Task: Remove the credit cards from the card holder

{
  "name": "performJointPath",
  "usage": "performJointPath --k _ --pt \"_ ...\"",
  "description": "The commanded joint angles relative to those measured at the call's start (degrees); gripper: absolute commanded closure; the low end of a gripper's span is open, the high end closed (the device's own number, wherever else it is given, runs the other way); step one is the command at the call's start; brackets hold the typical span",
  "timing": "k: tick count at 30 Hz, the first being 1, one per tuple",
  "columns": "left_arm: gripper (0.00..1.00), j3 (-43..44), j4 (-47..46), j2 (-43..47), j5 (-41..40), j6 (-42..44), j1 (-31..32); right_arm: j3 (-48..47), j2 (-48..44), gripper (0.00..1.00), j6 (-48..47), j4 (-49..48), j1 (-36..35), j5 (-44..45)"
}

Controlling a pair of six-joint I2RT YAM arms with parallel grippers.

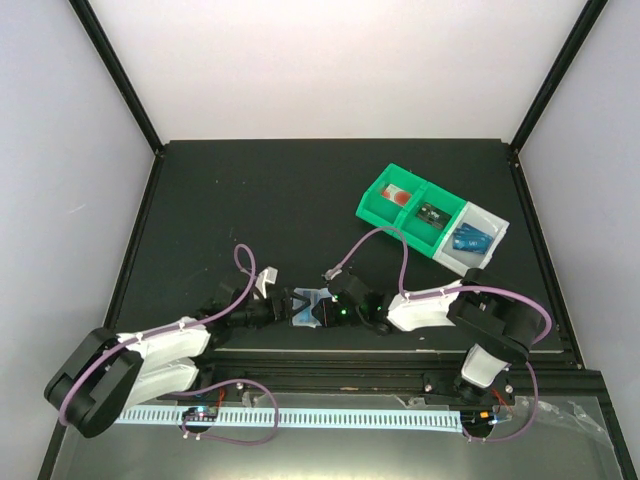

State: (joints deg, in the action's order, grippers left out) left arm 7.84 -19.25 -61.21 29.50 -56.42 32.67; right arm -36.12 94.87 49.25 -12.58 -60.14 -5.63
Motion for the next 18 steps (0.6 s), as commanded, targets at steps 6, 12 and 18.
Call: performJointPath --k 6,12,18 --pt "0.17 1.6 -4.5 -1.9 2.8 2.0 -0.4 2.0 2.3 0.77 0.1 1.8 0.2 3.0" --pt "0.28 1.9 -3.1 -1.6 3.0 2.4 -0.3 2.4 3.9 0.77 0.4 -0.7 0.1 1.3" --pt "0.44 1.7 -2.5 -1.8 2.1 2.5 -0.3 3.0 3.4 0.77 0.1 -1.2 0.2 1.1"
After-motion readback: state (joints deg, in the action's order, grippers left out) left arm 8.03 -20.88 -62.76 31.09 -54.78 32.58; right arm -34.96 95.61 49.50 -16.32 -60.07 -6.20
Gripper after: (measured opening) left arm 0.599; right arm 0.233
